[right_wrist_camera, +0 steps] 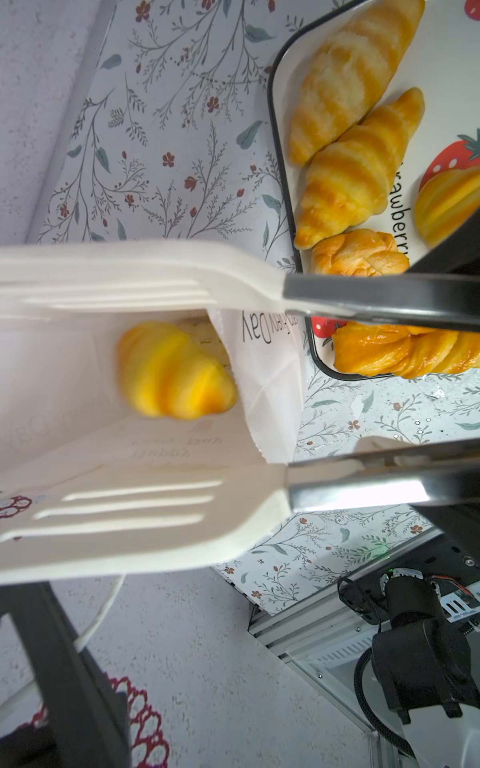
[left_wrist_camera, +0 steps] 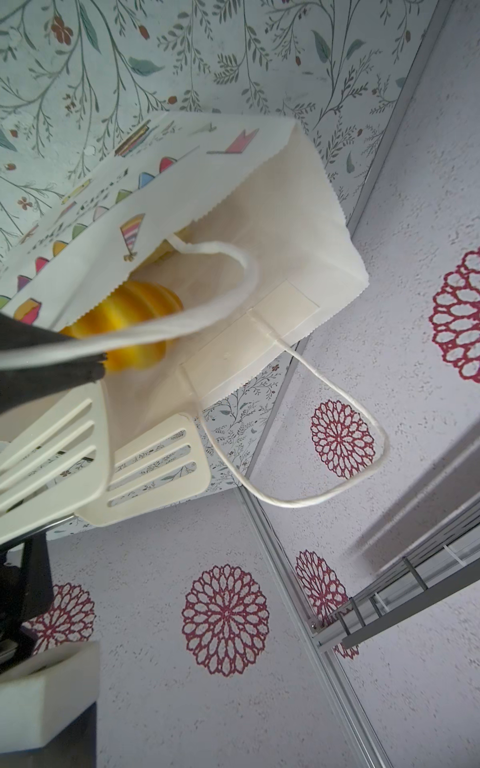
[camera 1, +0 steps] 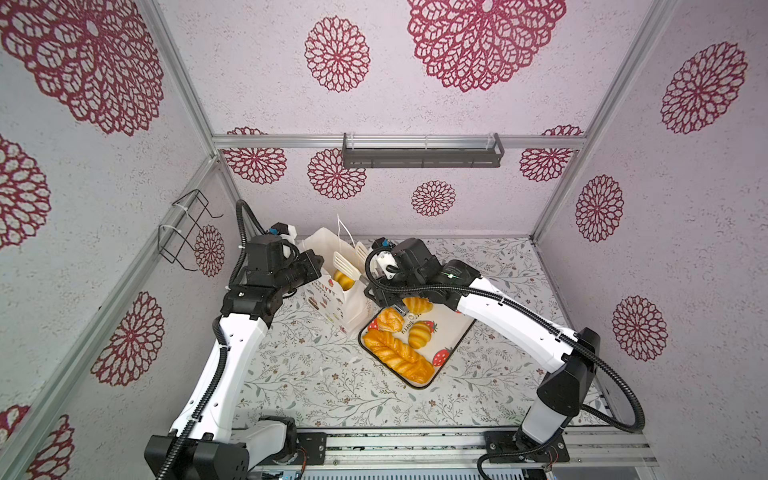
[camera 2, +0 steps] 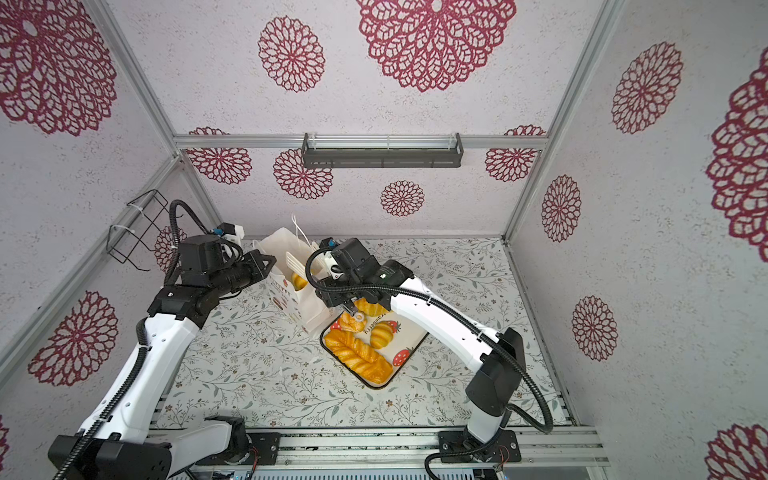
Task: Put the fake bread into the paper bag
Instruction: 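Withdraw the open tongs from the bag toward the tray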
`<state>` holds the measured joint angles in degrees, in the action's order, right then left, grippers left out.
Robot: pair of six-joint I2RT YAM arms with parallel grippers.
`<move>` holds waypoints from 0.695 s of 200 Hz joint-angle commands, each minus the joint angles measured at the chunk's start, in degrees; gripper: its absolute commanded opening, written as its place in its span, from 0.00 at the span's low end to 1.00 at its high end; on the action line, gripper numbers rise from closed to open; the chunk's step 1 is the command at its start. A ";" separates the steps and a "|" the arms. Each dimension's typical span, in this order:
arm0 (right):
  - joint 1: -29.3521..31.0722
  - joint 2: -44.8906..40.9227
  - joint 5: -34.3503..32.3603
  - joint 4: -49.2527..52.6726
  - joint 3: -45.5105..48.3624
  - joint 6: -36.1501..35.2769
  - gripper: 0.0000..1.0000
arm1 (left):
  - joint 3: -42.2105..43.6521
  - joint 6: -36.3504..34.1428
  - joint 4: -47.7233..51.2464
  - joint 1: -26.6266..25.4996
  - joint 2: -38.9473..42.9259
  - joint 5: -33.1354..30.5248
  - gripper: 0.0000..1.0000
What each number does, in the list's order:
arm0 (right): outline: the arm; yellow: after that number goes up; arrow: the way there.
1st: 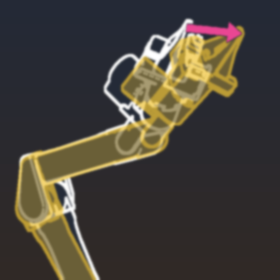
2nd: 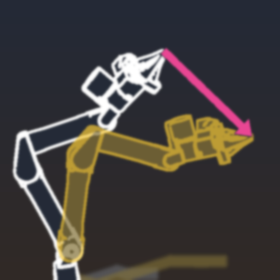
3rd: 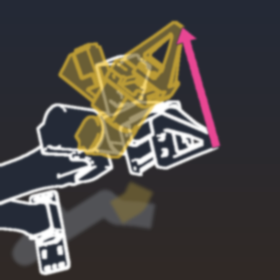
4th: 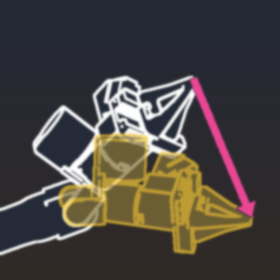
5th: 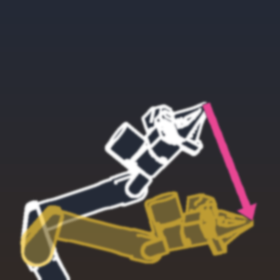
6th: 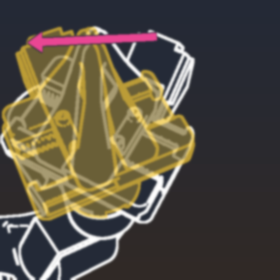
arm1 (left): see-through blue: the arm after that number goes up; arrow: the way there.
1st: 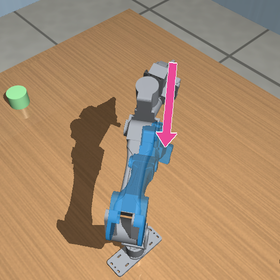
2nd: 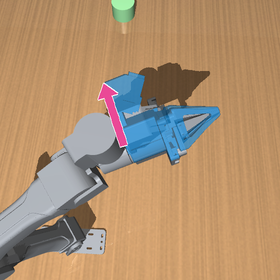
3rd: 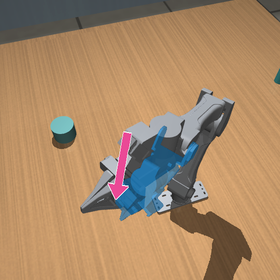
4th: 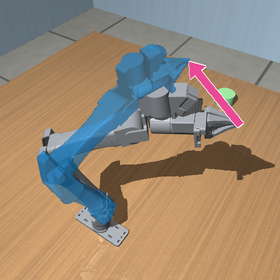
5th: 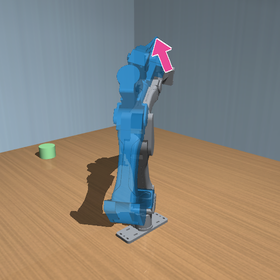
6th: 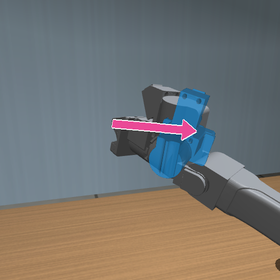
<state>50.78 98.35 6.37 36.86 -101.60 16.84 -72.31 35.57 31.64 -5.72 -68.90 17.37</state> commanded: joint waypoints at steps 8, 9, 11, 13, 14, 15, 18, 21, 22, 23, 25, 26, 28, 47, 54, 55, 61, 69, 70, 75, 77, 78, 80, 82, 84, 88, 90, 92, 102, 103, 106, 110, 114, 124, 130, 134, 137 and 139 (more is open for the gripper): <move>0.06 -4.08 0.09 -2.24 -1.06 0.37 0.50 | 0.81 -0.26 -0.76 0.44 0.79 0.38 0.00; 0.08 -4.10 0.07 -2.24 -1.10 0.29 0.51 | 0.83 -0.25 -0.82 0.44 0.79 0.38 0.00; 0.10 -4.12 0.07 -2.23 -1.00 0.30 0.51 | 0.90 -0.20 -0.91 0.44 0.74 0.45 0.00; 0.04 -4.24 -0.01 -2.19 -0.97 0.30 0.51 | 0.93 -0.10 -0.93 0.44 0.78 0.47 0.00; 0.07 -4.22 0.02 -2.21 -0.97 0.30 0.51 | 0.98 -0.04 -0.99 0.44 0.78 0.52 0.00; 0.09 -4.22 -0.06 -2.22 -0.97 0.30 0.51 | 1.01 -0.05 -1.02 0.44 0.79 0.54 0.00; -0.01 -4.26 -0.17 -2.23 -1.01 0.32 0.51 | 1.10 0.01 -1.12 0.44 0.79 0.56 0.00; 0.00 -4.33 -0.25 -2.19 -0.97 0.31 0.51 | 1.19 0.15 -1.25 0.44 0.78 0.68 0.00; 0.01 -4.32 -0.28 -2.17 -0.97 0.30 0.51 | 1.24 0.22 -1.28 0.44 0.78 0.71 0.00; 0.06 -4.35 -0.29 -2.16 -1.01 0.26 0.51 | 1.31 0.25 -1.34 0.40 0.74 0.73 0.00; 0.03 -4.32 -0.26 -2.10 -0.98 0.18 0.51 | 1.41 0.28 -1.43 0.43 0.78 0.80 0.00; 0.02 -4.31 -0.28 -2.08 -0.97 0.19 0.51 | 1.44 0.28 -1.51 0.44 0.78 0.82 0.00; 0.00 -4.30 -0.30 -2.06 -1.03 0.21 0.51 | 1.58 0.37 -1.67 0.44 0.72 0.82 0.00; 0.02 -4.47 -0.26 -1.79 -1.23 0.17 0.51 | 2.00 0.77 -2.11 0.44 0.39 1.15 0.00; 0.09 -4.71 -0.36 -1.79 -1.14 0.21 0.51 | 1.91 0.81 -2.12 0.44 0.15 1.18 0.00; 0.10 -4.72 -0.33 -1.79 -1.14 0.21 0.51 | 1.91 0.81 -2.11 0.44 0.16 1.18 0.00; 0.07 -4.87 -0.46 -1.75 -1.13 0.14 0.51 | 1.83 0.94 -2.19 0.44 0.08 1.31 0.00; 0.05 -5.09 -0.84 -1.58 -1.22 0.06 0.51 | 1.66 0.99 -2.28 0.44 -0.04 1.46 0.00; 0.03 -5.13 -0.88 -1.55 -1.27 0.13 0.51 | 1.66 1.03 -2.28 0.44 -0.02 1.54 0.00; 0.08 -5.26 -1.00 -1.40 -1.38 -0.03 0.51 | 1.49 1.14 -2.28 0.44 -0.13 1.55 0.00; 0.10 -5.33 -1.01 -1.37 -1.40 -0.05 0.51 | 1.41 1.14 -2.26 0.44 -0.17 1.60 0.00; 0.06 -5.39 -1.05 -1.32 -1.40 -0.01 0.51 | 1.40 1.15 -2.23 0.44 -0.13 1.61 0.00; 0.09 -5.43 -1.11 -1.23 -1.41 -0.06 0.51 | 1.35 1.16 -2.20 0.44 -0.10 1.62 0.00; 0.08 -5.51 -1.14 -1.19 -1.45 -0.12 0.51 | 1.29 1.17 -2.24 0.44 -0.16 1.62 0.00; 0.03 -5.64 -1.18 -1.14 -1.44 -0.14 0.51 | 1.23 1.14 -2.21 0.44 -0.11 1.75 0.00; 0.09 -5.92 -1.26 -1.09 -1.41 -0.14 0.51 | 1.21 1.09 -2.20 0.44 -0.14 1.75 0.00; 0.10 -5.98 -1.34 -1.03 -1.41 -0.14 0.51 | 1.21 1.12 -2.19 0.44 -0.10 1.67 0.00; 0.04 -6.04 -1.47 -1.01 -1.34 -0.19 0.51 | 1.21 1.11 -2.15 0.44 -0.09 1.65 0.00; 0.05 -6.77 -1.70 -1.00 -1.02 -0.12 0.50 | 1.21 0.99 -2.04 0.44 -0.07 1.61 0.00; 0.03 -6.81 -1.75 -0.96 -0.99 -0.13 0.50 | 1.21 0.99 -2.03 0.44 -0.08 1.62 0.00; 0.05 -7.03 -1.88 -0.92 -0.85 -0.14 0.50 | 1.21 1.03 -1.94 0.44 -0.09 1.54 0.00; 0.10 -7.34 -2.01 -0.91 -0.73 -0.08 0.50 | 1.25 1.04 -1.93 0.44 -0.07 1.45 0.00; 0.05 -7.67 -2.23 -0.83 -0.48 -0.01 0.50 | 1.34 1.00 -1.86 0.44 -0.05 1.47 0.00; 0.04 -8.68 -2.65 -0.83 0.15 0.08 0.50 | 1.41 0.99 -1.93 0.44 -0.02 1.40 0.00; 0.10 -9.29 -2.93 -0.78 0.55 0.10 0.50 | 1.43 0.99 -1.93 0.44 -0.02 1.36 0.00; 0.05 -9.71 -3.22 -0.68 0.86 0.12 0.50 | 1.42 1.06 -1.93 0.40 0.00 1.37 0.00; 0.06 -10.05 -3.51 -0.58 1.02 0.14 0.50 | 1.42 1.00 -1.93 0.44 0.00 1.36 0.00; 0.07 -10.29 -3.61 -0.46 1.22 0.22 0.50 | 1.44 0.99 -1.93 0.37 -0.02 1.31 0.00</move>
<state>50.81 93.69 4.99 37.50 -101.32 16.73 -70.81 36.27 30.76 -5.72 -68.90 18.59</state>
